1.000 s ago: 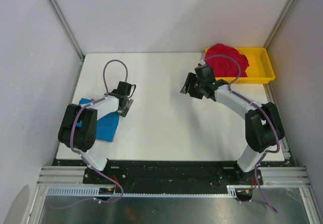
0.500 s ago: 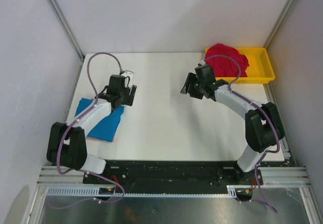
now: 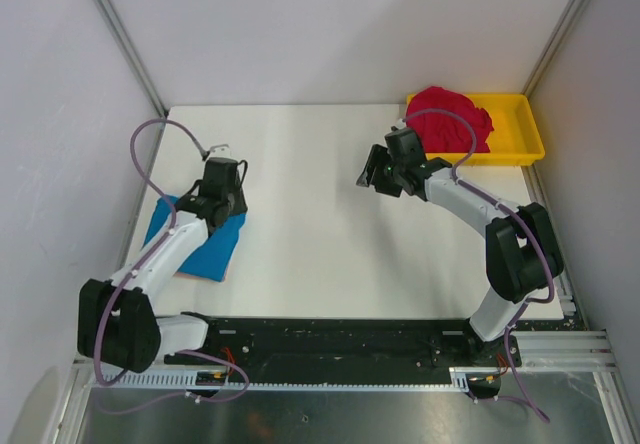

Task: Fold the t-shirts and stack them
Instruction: Put the neatly folded tshirt into the corner of the board with the left arm

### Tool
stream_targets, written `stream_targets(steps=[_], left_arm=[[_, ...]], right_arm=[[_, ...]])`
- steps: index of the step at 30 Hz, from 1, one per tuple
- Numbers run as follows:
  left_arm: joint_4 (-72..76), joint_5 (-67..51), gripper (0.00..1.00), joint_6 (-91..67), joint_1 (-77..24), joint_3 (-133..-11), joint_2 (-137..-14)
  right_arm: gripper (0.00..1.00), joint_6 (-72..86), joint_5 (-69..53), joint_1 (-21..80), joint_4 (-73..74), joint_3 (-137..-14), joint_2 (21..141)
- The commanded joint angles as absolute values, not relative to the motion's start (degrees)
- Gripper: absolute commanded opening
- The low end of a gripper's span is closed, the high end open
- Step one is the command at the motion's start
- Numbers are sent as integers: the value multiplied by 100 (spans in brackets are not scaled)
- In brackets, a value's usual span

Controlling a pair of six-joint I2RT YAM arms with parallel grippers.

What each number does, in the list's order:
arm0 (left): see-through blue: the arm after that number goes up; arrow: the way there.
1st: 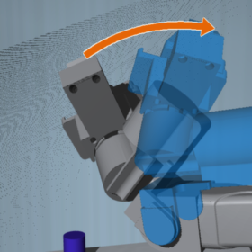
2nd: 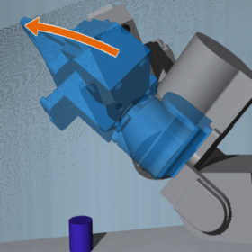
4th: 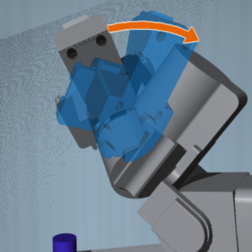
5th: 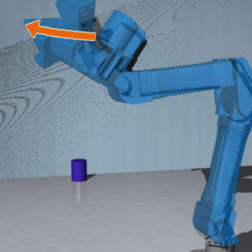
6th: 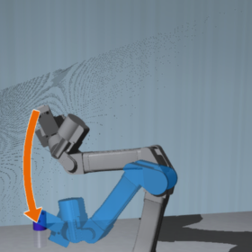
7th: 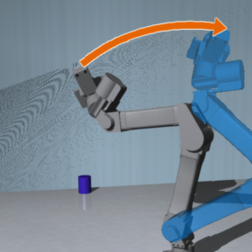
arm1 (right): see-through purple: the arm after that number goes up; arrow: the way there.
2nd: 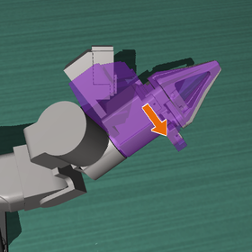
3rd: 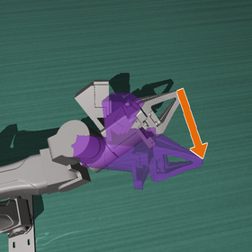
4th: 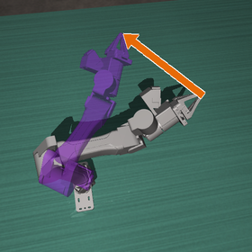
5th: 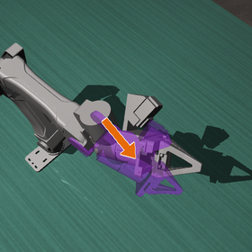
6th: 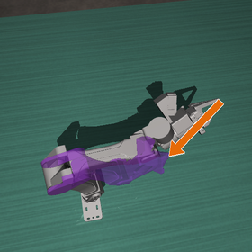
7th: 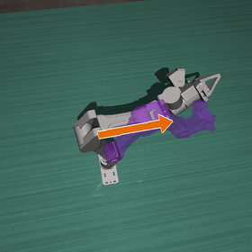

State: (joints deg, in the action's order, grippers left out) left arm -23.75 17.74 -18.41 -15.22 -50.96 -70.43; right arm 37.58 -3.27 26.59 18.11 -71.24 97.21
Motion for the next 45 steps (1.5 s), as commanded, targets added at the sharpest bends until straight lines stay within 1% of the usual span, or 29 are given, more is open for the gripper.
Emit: stream_targets(steps=[1, 4, 9, 14, 19, 21, 24, 27, 30, 32, 34, 35, 36, 37, 39, 45], left_arm=[[-2750, 2278, 39, -2734, -1371, -4906, -7335], [-2719, 2407, 37, -2943, -1204, -4859, -7581], [-2432, 2414, 37, -2935, -989, -5053, -8172], [-1990, 2070, 37, -2789, -838, -5311, -8720], [-1737, 1572, 40, -2493, -831, -5528, -8921], [-1724, 1404, 43, -2394, -827, -5561, -8925], [-1720, 1260, 48, -2359, -831, -5487, -8803], [-1715, 965, 49, -2307, -873, -5487, -8642], [-1721, 567, 55, -2148, -1113, -5628, -8549], [-1727, 500, 63, -2031, -1491, -5749, -8492], [-1730, 562, 76, -1989, -1915, -5843, -8440], [-1731, 549, 87, -2023, -2100, -5879, -8421], [-1727, 494, 93, -2101, -2267, -5923, -8416], [-1729, 449, 96, -2180, -2413, -5972, -8431], [-1724, 347, 99, -2329, -2688, -6072, -8467], [-1717, 385, 99, -2290, -3517, -6421, -8562]], right_arm=[[61, 3777, -192, 2713, 1777, -7128, 9584], [61, 3750, -151, 2715, 1833, -7128, 9580], [61, 3735, -115, 2718, 1867, -7128, 9588], [61, 3722, -66, 2719, 1889, -7084, 9541], [61, 3708, -20, 2708, 1919, -7051, 9489], [61, 3720, -29, 2714, 1910, -7049, 9478], [61, 3730, -15, 2736, 1893, -7049, 9475], [61, 3726, -3, 2749, 1888, -7049, 9488], [61, 3708, 0, 2744, 1884, -7049, 9450], [61, 3685, 130, 2732, 1901, -7049, 9392], [61, 3672, 184, 2709, 1959, -7049, 9318], [61, 3660, 219, 2704, 2003, -7049, 9264], [62, 3645, 272, 2701, 2069, -7049, 9202], [62, 3624, 334, 2700, 2133, -7044, 9123], [62, 3595, 422, 2685, 2216, -6975, 8917], [65, 3582, 640, 2619, 2432, -6627, 8163]])
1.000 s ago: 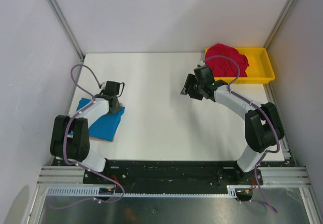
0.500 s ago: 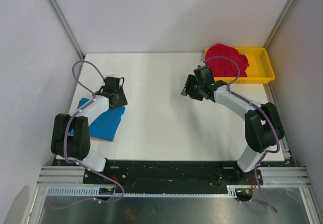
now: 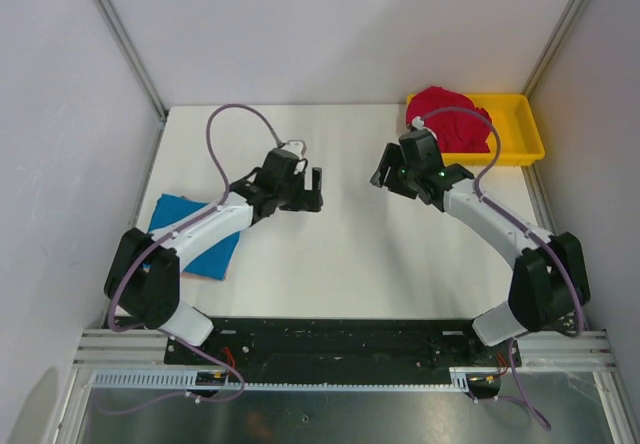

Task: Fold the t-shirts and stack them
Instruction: Put the neatly folded tshirt into the corner of the board with the left arm

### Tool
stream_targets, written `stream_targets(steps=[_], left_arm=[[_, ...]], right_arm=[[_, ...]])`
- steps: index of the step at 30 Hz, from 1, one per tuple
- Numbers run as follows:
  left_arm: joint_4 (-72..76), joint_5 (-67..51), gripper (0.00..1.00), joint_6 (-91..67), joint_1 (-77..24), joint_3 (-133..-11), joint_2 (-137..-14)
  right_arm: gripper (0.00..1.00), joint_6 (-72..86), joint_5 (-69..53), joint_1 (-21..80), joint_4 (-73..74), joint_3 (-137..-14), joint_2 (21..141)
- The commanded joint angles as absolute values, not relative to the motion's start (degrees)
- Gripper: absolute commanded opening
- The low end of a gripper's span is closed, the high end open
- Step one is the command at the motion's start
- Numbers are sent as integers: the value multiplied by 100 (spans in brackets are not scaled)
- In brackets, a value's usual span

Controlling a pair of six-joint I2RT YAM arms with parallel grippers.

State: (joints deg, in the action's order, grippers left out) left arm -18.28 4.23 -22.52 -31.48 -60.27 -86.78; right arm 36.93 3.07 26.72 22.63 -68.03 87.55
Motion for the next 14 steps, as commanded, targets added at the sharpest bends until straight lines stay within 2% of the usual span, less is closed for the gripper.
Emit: stream_targets(steps=[1, 7, 14], left_arm=[[-1711, 417, 99, -2314, -3600, -6458, -8548], [-1719, 639, 99, -2413, -3730, -6473, -8440], [-1710, 567, 99, -2334, -3735, -6496, -8286]], right_arm=[[65, 3588, 689, 2606, 2460, -6552, 8037], [69, 3616, 914, 2534, 2633, -6202, 7373], [73, 3656, 1048, 2531, 2645, -6127, 7117]])
